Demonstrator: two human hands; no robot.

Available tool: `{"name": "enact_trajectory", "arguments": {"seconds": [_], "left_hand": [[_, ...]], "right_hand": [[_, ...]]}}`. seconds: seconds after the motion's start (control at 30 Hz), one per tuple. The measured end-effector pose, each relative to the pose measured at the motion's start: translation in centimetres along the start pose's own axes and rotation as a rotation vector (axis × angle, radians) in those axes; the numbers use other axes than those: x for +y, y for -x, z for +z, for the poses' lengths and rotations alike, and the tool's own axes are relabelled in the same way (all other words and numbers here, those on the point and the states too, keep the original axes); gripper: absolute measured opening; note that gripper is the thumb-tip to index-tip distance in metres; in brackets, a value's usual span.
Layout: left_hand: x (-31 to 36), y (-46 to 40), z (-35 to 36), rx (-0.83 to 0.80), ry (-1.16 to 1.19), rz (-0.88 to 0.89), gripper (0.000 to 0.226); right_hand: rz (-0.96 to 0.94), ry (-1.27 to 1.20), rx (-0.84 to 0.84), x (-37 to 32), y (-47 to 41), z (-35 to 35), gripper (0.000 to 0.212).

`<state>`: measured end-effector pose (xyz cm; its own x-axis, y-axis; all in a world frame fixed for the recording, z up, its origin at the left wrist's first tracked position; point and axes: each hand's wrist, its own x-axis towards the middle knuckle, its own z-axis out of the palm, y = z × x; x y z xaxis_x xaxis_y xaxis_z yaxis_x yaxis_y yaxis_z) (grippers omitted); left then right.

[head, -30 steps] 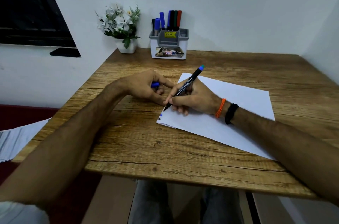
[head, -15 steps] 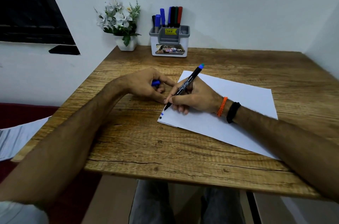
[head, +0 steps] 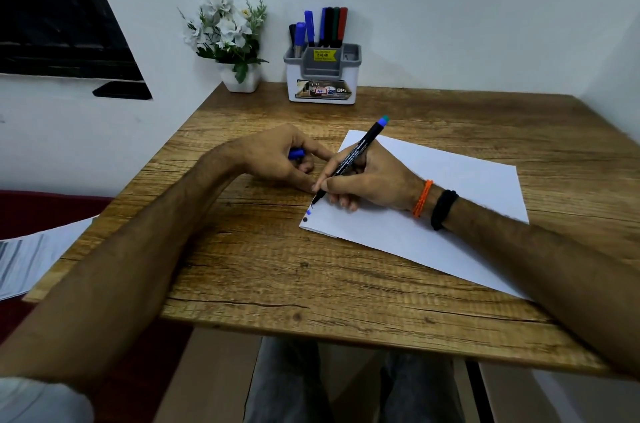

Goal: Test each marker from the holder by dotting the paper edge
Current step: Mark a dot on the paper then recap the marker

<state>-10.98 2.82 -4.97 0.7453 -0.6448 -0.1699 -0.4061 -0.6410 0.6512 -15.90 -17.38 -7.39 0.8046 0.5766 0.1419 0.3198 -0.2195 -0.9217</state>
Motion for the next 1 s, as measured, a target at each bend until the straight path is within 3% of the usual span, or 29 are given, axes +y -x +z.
{"name": "enact_trajectory", "arguments": {"seconds": [1.0], "left_hand": [[0.77, 0.5, 0.19, -0.001, -0.002, 0.0, 0.055]], "right_hand": [[-0.011, -0.01, 0.026, 0.15, -0.18, -0.07, 0.008]]}}
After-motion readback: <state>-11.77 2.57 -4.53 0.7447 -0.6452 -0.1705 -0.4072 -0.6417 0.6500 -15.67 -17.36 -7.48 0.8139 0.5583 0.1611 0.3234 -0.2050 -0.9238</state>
